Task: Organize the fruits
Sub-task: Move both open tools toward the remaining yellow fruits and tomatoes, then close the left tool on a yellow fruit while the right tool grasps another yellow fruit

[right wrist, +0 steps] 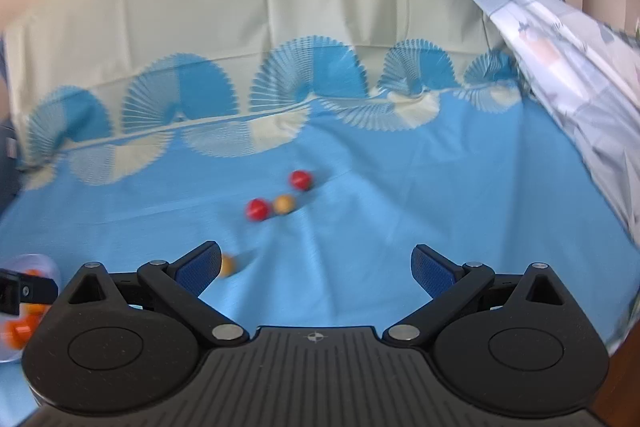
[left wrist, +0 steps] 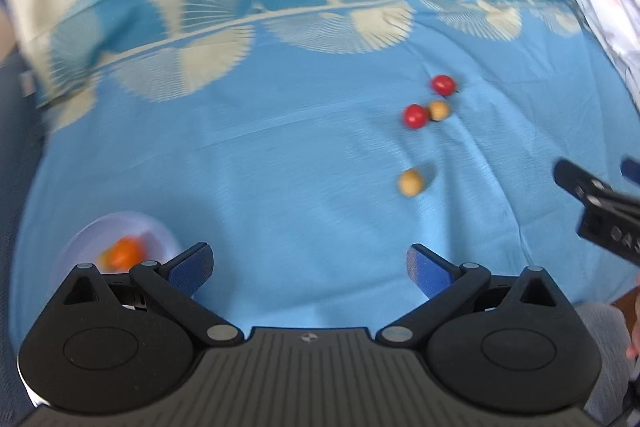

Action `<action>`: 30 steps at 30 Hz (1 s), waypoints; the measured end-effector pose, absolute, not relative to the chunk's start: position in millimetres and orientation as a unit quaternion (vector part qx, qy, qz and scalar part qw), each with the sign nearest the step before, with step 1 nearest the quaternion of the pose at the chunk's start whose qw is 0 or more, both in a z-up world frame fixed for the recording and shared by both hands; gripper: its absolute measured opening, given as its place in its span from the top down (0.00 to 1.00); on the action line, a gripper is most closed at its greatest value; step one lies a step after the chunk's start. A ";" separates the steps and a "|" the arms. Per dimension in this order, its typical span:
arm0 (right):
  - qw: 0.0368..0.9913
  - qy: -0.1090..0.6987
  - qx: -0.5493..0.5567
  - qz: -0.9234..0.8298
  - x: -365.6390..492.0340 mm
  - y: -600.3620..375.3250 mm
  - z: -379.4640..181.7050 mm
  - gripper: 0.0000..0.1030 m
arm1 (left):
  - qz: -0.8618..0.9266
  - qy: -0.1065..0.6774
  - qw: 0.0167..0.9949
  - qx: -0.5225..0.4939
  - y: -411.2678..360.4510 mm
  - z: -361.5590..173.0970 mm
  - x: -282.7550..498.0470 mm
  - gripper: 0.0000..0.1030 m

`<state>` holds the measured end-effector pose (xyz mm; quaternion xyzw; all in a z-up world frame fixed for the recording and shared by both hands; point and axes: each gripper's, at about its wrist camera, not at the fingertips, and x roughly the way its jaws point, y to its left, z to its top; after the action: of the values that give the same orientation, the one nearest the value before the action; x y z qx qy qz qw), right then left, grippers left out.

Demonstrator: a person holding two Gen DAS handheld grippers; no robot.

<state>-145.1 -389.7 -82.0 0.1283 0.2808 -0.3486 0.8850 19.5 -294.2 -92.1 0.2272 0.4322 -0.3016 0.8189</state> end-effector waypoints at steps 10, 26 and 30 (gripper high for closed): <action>0.893 0.337 0.110 -0.278 -59.6 -501.9 -167.3 0.03 | -0.350 0.441 0.773 0.291 -402.9 -185.6 59.4 0.00; 0.914 0.342 0.029 -0.218 2.0 -490.1 -196.2 0.75 | -0.390 0.427 0.773 0.259 -404.9 -180.2 61.6 0.72; 0.908 0.334 0.070 -0.244 -22.5 -488.4 -172.2 0.75 | -0.379 0.423 0.787 0.240 -376.9 -150.7 58.2 0.72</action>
<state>-22.5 -488.4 -172.2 0.0701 0.3336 -0.2438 0.9079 58.2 -376.9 -150.7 0.2403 0.4232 -0.3794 0.7869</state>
